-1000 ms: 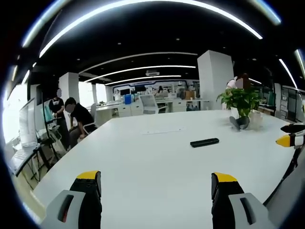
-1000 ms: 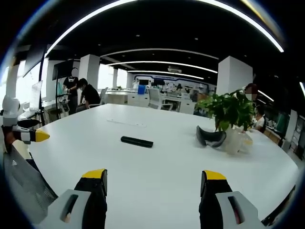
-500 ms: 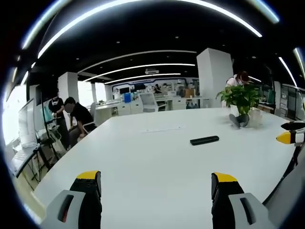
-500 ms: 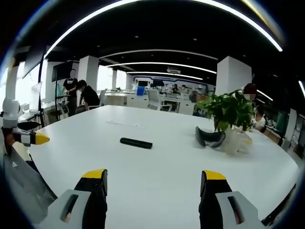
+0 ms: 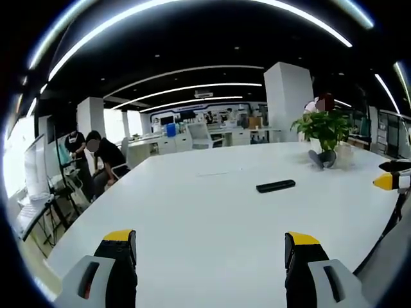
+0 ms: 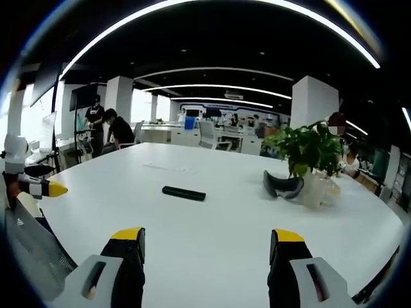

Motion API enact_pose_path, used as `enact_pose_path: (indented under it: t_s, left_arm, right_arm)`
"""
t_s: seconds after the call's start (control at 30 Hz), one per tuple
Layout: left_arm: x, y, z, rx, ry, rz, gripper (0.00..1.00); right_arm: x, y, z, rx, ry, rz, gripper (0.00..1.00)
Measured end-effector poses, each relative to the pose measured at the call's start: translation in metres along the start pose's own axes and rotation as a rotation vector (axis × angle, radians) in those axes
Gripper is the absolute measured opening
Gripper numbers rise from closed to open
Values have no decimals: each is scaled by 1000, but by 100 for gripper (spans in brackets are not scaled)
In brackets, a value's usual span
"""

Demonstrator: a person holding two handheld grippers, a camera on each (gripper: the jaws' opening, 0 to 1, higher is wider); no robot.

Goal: Press the specified remote control buttons in sequence, fully releasing each button before pressing the next.

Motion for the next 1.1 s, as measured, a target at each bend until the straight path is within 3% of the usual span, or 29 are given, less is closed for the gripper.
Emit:
enact_pose_path:
  t_s: [0.57,0.8,0.9,1.1]
  left_arm:
    - [4,-1,1,-32,19,4,100]
    - [6,-7,0,-50,-4,-1,100]
    - [9,-9,6,-71,-50,-8,100]
    - [31,-26,12,-125,-101,12,100]
  right_arm:
    - [0,0,1,9,-17,15,79]
    - [-1,-1,0,15,-19,15,79]
    - [-2,-1,1,15,-21,8,79]
    - [-3,-1,0,19,-24,5,77]
Point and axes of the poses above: the point that each gripper's makers call its tool centre point, and the gripper's own axes: y roughly backward along the fingers, z roughly to its right, x roughly out of its top, the point moved 1 cm from there along y, roughly backward along the fingers, and after that the axes turned 5 degrees about -y, right-handed, at the moved point
